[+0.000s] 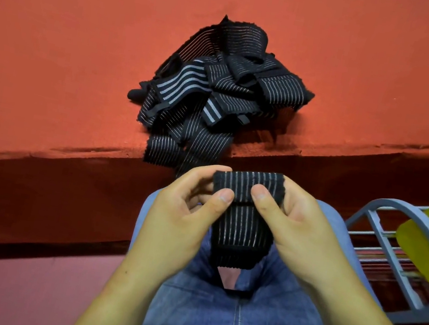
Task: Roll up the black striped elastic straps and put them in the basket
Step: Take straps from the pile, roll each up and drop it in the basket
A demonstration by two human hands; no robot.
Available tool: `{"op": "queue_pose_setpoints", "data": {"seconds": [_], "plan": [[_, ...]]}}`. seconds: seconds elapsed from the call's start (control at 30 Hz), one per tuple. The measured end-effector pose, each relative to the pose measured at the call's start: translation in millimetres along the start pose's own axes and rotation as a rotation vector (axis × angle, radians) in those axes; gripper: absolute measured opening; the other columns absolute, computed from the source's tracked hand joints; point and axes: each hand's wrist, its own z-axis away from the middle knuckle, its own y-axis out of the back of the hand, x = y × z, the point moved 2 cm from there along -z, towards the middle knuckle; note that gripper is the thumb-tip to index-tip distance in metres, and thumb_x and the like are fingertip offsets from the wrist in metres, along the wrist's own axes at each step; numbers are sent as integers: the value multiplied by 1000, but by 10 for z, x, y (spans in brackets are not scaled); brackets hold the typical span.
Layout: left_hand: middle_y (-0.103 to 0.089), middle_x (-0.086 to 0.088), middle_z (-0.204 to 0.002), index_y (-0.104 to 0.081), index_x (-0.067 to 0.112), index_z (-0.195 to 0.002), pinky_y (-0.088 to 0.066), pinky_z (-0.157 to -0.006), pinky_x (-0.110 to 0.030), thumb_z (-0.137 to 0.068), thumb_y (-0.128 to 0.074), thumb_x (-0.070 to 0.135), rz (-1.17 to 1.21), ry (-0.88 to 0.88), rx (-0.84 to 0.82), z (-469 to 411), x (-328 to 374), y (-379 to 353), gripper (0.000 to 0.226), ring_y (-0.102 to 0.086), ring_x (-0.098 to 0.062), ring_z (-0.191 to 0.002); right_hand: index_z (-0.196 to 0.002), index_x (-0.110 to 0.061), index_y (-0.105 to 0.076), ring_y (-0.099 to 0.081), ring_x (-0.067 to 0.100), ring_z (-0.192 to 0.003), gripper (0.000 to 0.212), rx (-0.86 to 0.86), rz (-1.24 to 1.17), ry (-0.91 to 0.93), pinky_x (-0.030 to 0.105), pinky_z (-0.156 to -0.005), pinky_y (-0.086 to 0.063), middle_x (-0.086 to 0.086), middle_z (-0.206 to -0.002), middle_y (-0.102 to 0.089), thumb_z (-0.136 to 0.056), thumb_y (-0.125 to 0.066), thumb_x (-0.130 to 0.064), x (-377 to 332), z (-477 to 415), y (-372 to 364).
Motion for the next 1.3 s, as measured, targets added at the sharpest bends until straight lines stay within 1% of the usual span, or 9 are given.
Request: {"op": "queue_pose_setpoints", "data": {"seconds": [0.13, 0.27, 0.4, 0.6, 0.77, 0.87, 1.0, 1.17, 1.3], "plan": [[-77, -1, -109, -70, 14, -119, -55, -83, -19, -95, -68, 9, 19, -21, 13, 16, 2, -9, 24, -72, -23, -100, -114, -15, -75, -75, 33, -107, 33, -9, -53, -71, 50, -94, -58, 12, -111, -79, -97, -67, -43, 35, -2, 23], [-76, 2, -110, -71, 20, -119, -58, -86, -24, -95, -69, 10, 12, -33, 38, 28, 18, -11, 26, -72, -25, -99, -111, -12, -77, -78, 31, -101, 48, -8, -69, -141, 50, -93, -59, 14, -104, -81, -86, -66, -52, 34, 1, 48], [-75, 8, -112, -71, 31, -117, -57, -92, -30, -93, -73, 12, -57, -82, 72, 29, 46, 13, 31, -72, -13, -104, -100, -8, -78, -75, 36, -89, 84, -16, -29, -171, 61, -89, -54, 29, -101, -76, -68, -71, -86, 49, 9, 48], [-74, 14, -107, -74, 30, -109, -51, -84, -12, -89, -74, -1, -112, -116, 90, 37, 48, 24, 36, -69, -2, -97, -110, -10, -78, -61, 62, -113, 100, -44, -42, -236, 85, -96, -40, 37, -116, -69, -64, -61, -97, 36, 19, 44], [-74, 4, -115, -76, 24, -104, -53, -87, -16, -88, -72, -7, -82, -110, 77, 44, 21, 18, 34, -72, -10, -105, -108, -13, -78, -74, 41, -99, 91, -26, -59, -210, 71, -99, -48, 31, -111, -73, -65, -68, -92, 30, 16, 60], [-72, 6, -120, -75, 21, -104, -54, -86, -16, -87, -71, -11, -67, -84, 55, 55, 6, 15, 36, -71, -9, -109, -110, -13, -78, -72, 30, -95, 64, -21, -49, -179, 62, -95, -53, 26, -108, -76, -83, -69, -70, 32, 9, 78], [-69, 9, -128, -61, 22, -133, -53, -90, -16, -94, -70, 2, 6, 2, -31, 86, -13, -18, 44, -67, -6, -117, -112, -12, -78, -76, 26, -104, 35, -45, -60, -154, 37, -91, -59, 14, -109, -80, -95, -72, -42, 31, 11, 103], [-67, 31, -119, -45, 25, -148, -45, -96, -5, -103, -52, 21, -56, 58, -56, 85, 12, -79, 46, -55, 21, -116, -117, -13, -74, -75, 23, -111, 30, -67, -33, -95, 34, -96, -60, 7, -114, -80, -92, -64, -28, 13, 29, 75], [-68, 19, -127, -38, 32, -154, -44, -97, -7, -107, -44, 30, -120, 68, -59, 97, -22, -103, 48, -59, 11, -119, -123, -16, -70, -74, 21, -113, 22, -108, 29, -91, 36, -98, -59, 6, -118, -79, -105, -59, -17, 53, 37, 40]]}}
